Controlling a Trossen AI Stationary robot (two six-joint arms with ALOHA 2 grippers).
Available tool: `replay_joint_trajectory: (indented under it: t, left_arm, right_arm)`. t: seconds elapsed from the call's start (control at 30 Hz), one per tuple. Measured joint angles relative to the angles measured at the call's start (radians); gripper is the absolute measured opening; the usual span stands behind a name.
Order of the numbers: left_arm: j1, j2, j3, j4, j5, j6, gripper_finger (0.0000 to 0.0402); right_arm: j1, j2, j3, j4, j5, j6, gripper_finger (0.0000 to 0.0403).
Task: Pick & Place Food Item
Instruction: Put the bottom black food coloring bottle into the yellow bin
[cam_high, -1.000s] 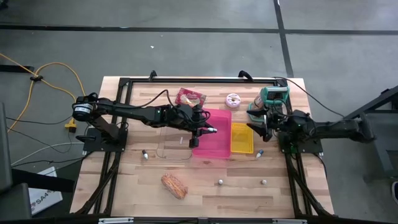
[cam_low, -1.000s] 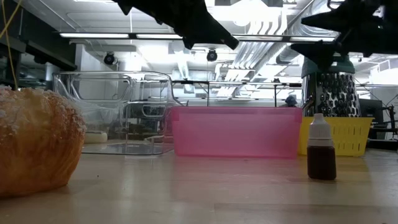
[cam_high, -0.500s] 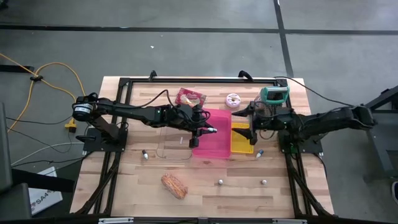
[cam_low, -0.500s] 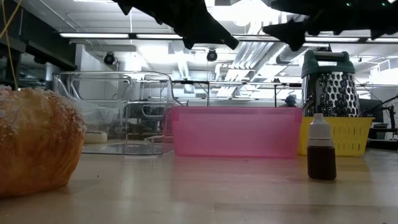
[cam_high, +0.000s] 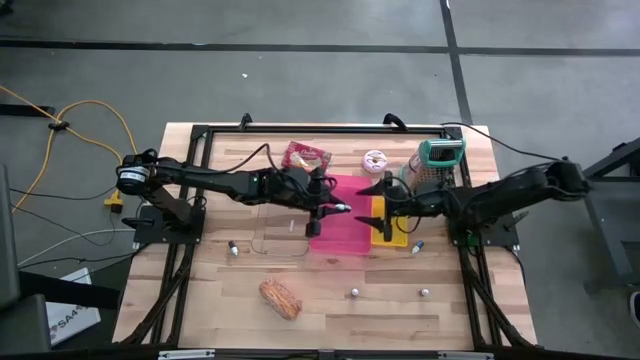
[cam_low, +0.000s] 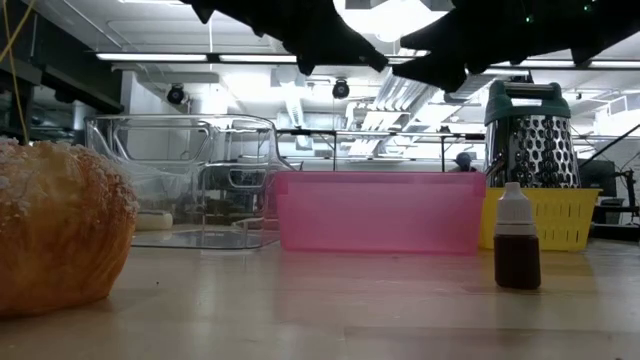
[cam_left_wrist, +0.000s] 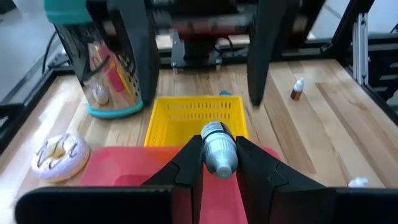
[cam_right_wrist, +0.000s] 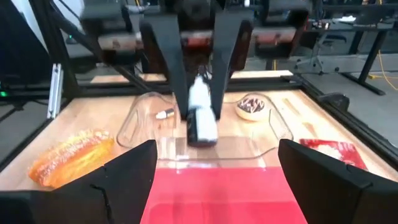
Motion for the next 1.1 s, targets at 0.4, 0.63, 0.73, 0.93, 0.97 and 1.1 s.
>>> replay_joint_trajectory:
  t: [0.4, 0.63, 0.73, 0.93, 0.97, 1.1]
  left_arm:
    - [0.0, 0.0, 0.0, 0.083, -0.002, 0.019, 0.0067]
    - [0.0, 0.0, 0.0, 0.113, -0.002, 0.022, 0.0067]
    - [0.0, 0.0, 0.0, 0.116, -0.002, 0.026, 0.0067]
    - [0.0, 0.0, 0.0, 0.139, -0.008, 0.024, 0.0067]
    - [0.0, 0.0, 0.0, 0.142, -0.009, 0.024, 0.0067]
    - [0.0, 0.0, 0.0, 0.145, -0.047, 0.023, 0.0067]
  right_arm:
    - [0.016, 0.042, 0.002, 0.112, 0.006, -0.024, 0.0325]
    - [0.016, 0.042, 0.002, 0.134, 0.018, -0.035, 0.0325]
    - [0.018, 0.042, 0.002, 0.148, 0.032, -0.062, 0.0325]
    - [0.018, 0.042, 0.002, 0.165, 0.074, -0.093, 0.0325]
    - [0.018, 0.042, 0.002, 0.165, 0.076, -0.102, 0.0325]
    - [0.018, 0.042, 0.002, 0.179, 0.077, -0.105, 0.0325]
